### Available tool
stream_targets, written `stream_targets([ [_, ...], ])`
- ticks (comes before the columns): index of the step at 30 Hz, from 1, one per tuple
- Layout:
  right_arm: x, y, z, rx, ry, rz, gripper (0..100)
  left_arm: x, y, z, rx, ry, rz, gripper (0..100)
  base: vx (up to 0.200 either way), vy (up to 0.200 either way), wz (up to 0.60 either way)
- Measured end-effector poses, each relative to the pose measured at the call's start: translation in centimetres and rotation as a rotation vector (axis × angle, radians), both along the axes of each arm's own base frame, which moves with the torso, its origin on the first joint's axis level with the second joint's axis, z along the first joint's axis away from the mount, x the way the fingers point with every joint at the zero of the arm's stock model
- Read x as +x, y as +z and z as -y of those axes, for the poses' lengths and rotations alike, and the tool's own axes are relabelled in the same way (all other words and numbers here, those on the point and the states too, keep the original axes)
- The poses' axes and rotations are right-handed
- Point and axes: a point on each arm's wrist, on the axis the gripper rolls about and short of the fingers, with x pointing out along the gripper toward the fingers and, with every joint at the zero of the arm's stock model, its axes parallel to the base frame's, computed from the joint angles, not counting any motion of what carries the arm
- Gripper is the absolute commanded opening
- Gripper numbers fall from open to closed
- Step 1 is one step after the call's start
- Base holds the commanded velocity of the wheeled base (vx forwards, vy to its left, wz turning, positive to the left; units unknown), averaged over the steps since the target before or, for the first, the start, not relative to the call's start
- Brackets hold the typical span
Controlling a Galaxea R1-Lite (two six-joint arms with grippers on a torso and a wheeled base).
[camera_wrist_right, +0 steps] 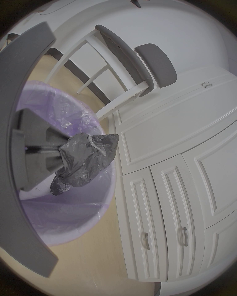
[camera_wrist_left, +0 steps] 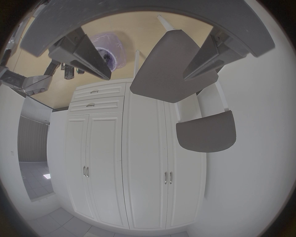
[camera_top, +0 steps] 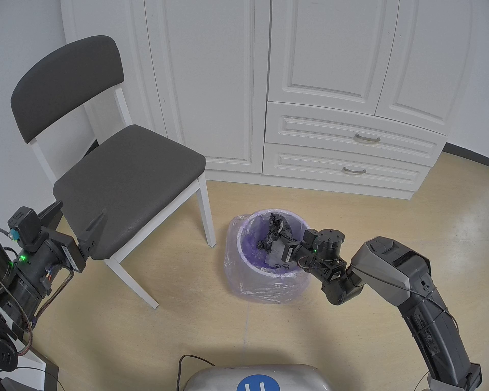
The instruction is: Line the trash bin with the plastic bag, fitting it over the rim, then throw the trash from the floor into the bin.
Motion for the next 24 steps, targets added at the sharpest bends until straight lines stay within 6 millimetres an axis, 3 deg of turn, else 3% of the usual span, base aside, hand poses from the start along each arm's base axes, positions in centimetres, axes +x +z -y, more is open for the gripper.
stream_targets([
  [1, -0.1, 0.0, 0.0, -0.002, 0.000, -0.003, 100, 0.0, 0.0, 0.0, -0.001, 0.000, 0.001, 100, 0.000, 0.000, 0.00],
  [24, -1.1, 1.5, 0.1, -0.077, 0.017, 0.030, 100, 0.0, 0.0, 0.0, 0.000, -0.001, 0.001, 100, 0.000, 0.000, 0.00],
])
